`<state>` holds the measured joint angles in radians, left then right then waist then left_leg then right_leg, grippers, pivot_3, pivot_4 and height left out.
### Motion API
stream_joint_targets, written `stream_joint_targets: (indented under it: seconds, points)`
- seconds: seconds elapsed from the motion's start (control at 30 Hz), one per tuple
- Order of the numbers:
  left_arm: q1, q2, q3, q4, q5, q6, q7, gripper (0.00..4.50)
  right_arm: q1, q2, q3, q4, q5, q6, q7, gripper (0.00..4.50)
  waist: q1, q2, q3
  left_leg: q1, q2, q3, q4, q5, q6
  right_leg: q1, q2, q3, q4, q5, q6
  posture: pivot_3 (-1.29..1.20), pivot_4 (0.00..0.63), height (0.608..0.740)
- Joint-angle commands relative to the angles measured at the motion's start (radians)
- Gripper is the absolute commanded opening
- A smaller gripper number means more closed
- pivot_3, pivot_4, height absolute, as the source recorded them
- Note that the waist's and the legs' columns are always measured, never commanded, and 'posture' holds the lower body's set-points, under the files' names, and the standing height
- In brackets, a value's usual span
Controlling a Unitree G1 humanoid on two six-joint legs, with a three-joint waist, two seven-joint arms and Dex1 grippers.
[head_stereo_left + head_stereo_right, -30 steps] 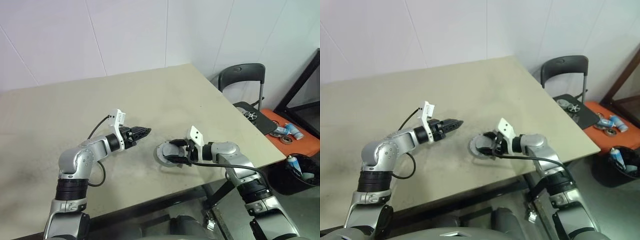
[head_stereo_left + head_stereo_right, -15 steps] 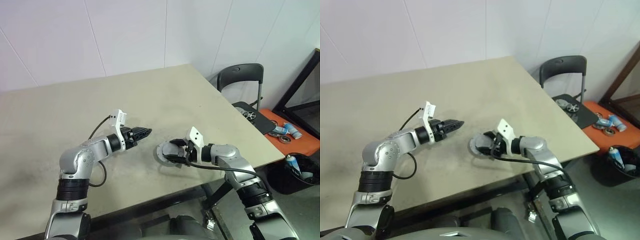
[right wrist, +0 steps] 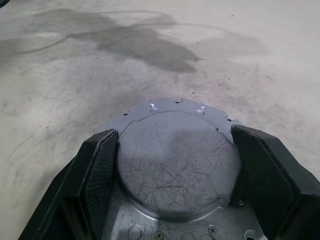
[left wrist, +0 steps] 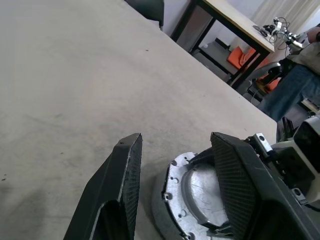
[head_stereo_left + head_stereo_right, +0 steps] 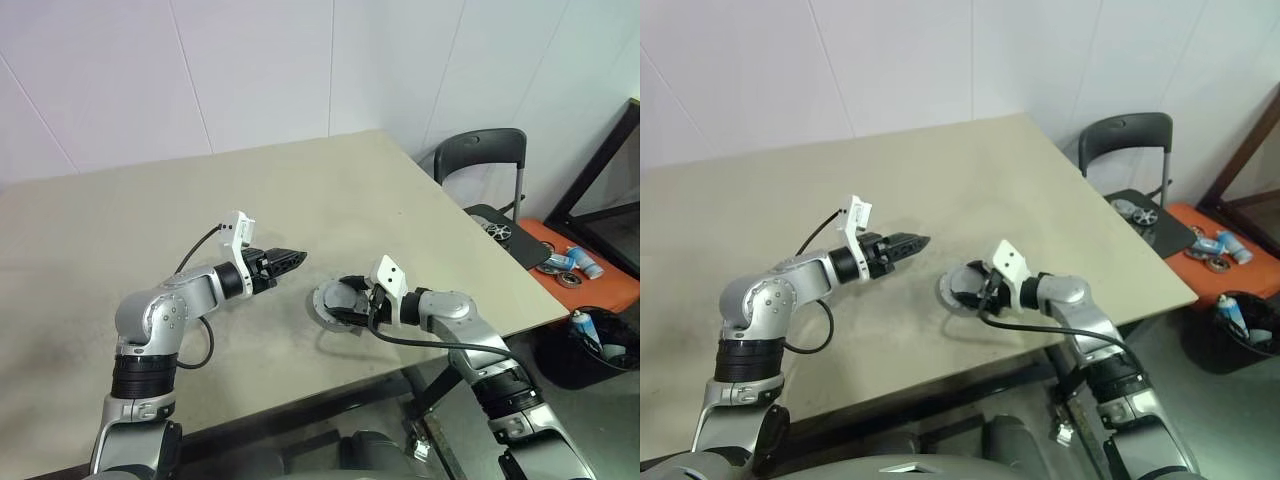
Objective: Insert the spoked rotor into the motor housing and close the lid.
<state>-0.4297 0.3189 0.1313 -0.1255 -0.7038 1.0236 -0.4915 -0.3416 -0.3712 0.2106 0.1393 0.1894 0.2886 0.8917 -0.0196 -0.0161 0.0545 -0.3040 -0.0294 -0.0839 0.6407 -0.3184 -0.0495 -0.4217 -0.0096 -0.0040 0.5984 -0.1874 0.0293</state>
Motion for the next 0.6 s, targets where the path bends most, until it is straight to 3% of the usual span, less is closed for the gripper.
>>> stream_joint_targets:
  seconds: [0.03,0.6]
  points:
    - [-0.016,-0.001,0.011,-0.044,-0.024,0.004,0.007,2.32,-0.009,0.016,-0.056,-0.016,0.065,0.075,-0.016,3.27,0.001,0.000,0.000,-0.001,0.000,0.000,0.002,0.000,0.001,0.000,0.000,0.000,0.001,0.000,0.000,0.00,0.000,0.740]
    - [-0.006,0.004,0.007,-0.043,-0.024,0.000,0.001,2.32,-0.016,-0.033,-0.030,0.025,0.021,0.021,0.030,3.27,0.002,0.000,0.000,-0.002,-0.005,0.000,0.006,-0.002,0.004,0.002,-0.001,0.003,-0.001,0.001,0.002,0.00,0.000,0.740]
